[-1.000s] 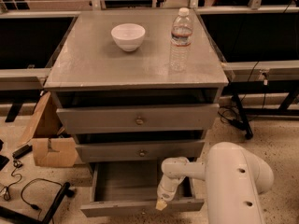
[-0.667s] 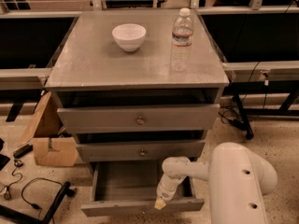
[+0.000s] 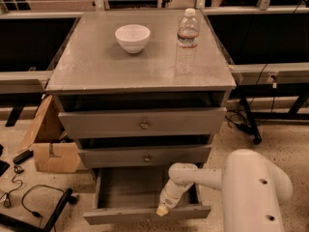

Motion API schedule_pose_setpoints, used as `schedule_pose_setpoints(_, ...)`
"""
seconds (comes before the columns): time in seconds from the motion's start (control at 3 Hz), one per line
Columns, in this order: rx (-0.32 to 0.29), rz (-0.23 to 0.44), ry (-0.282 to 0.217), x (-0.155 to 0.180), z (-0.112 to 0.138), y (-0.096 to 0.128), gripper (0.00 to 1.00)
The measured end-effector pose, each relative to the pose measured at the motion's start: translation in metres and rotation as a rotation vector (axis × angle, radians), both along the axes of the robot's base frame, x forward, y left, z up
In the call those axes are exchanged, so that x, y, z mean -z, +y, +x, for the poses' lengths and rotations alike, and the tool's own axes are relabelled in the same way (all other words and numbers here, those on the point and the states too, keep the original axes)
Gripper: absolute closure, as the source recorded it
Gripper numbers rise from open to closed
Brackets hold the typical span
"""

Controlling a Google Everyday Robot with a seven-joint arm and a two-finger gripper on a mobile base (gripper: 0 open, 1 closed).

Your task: Open bottom drawer

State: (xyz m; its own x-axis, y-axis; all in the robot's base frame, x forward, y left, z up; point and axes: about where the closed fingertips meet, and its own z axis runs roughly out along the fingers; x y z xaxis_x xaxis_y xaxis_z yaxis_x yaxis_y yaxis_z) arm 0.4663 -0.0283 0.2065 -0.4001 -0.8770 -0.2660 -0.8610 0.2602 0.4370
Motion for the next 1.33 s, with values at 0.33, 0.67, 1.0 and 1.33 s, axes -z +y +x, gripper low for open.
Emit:
schedule_pose_setpoints(0.33,0.024,0.024,0.008,-0.0026,-0.0009,0.0066,1.00)
schedule_pose_setpoints(0.67,0.024,0.024,0.008,-0.0026,0.0039,0.0070,1.00)
schedule_pose_setpoints(1.0,0.024,0.024,0.008,-0.0026,0.0065,0.0072,1.00)
schedule_pose_setpoints(1.33,0.026,0.028,0.020,-0.0029,0.0013,0.0064,1.00)
